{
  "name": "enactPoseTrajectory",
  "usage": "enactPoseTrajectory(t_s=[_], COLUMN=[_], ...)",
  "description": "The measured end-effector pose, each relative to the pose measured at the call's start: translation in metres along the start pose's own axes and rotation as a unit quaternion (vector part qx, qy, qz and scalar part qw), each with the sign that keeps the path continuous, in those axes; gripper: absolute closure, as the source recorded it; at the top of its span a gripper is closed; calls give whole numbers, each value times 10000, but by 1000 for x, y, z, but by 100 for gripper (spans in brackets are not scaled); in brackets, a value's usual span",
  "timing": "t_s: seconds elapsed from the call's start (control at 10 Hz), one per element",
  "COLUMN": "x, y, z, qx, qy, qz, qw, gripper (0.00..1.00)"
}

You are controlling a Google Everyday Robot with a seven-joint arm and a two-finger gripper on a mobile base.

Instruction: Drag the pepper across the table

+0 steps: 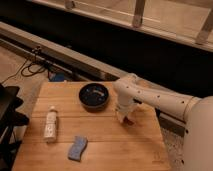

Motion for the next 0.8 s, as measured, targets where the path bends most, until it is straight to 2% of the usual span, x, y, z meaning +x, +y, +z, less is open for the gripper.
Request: enactPoseTrajectory(t_s=[0.2,0.5,0.7,0.8], x=[-3,-15,-37,-51], y=[3,17,44,62], z=[0,0,-6,-10], qx=[54,70,73,85], qy=[-5,-116,-220,-264], qz=[-74,-502,-875,-1119], qw=[10000,9986,9959,9933], gripper=[89,89,89,89])
